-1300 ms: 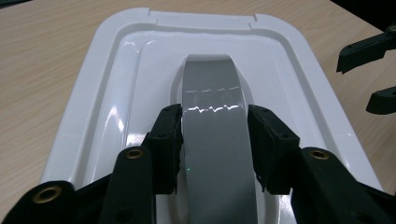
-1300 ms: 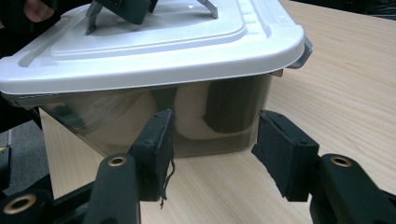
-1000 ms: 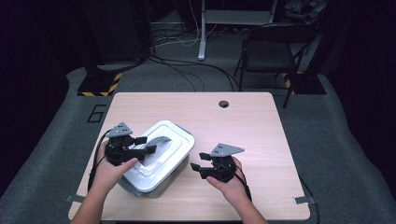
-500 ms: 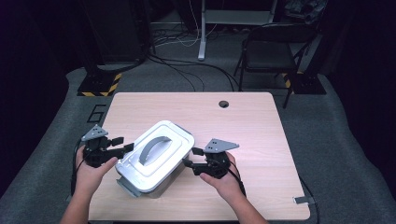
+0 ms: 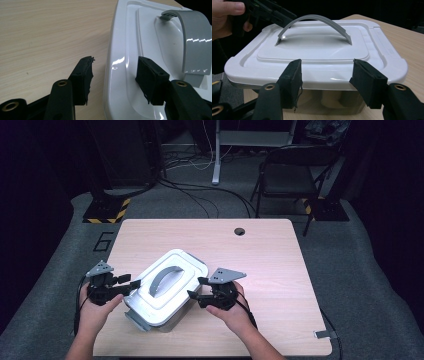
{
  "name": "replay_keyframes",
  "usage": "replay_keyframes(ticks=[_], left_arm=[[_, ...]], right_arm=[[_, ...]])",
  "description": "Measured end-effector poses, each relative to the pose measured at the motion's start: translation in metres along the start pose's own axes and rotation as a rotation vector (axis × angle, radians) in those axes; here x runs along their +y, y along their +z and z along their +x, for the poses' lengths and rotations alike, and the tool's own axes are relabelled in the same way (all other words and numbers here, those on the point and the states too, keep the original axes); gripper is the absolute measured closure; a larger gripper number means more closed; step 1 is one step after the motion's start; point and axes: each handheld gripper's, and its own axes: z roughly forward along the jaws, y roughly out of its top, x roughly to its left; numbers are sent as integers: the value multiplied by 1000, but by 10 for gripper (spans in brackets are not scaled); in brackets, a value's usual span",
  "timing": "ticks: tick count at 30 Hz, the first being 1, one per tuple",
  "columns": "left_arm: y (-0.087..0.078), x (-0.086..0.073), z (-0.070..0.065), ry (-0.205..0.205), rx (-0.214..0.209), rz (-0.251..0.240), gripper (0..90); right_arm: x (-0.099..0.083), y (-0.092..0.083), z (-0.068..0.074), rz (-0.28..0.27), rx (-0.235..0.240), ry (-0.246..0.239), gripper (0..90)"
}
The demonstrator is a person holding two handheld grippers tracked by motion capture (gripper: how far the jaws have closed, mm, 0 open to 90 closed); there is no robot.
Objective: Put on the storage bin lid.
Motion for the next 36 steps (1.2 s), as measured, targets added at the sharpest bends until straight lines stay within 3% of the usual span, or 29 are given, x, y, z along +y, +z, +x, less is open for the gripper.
replay_keyframes(ticks=[8,10,25,31,36], left_arm=[[-4,-6,0,-25,-13,-14,475],[-4,-8,1,-16,6,5,479],[-4,-21,8,-65,-72,-49,471],[-1,-19,8,-61,-68,-56,470],[-1,-16,6,-55,-46,-41,447]], right_arm=[[-1,3,0,6,3,-5,404],[-1,4,0,5,5,-6,404],[-2,9,1,11,6,-34,404],[-5,9,1,-6,1,-60,406],[-4,7,1,2,4,-38,404]])
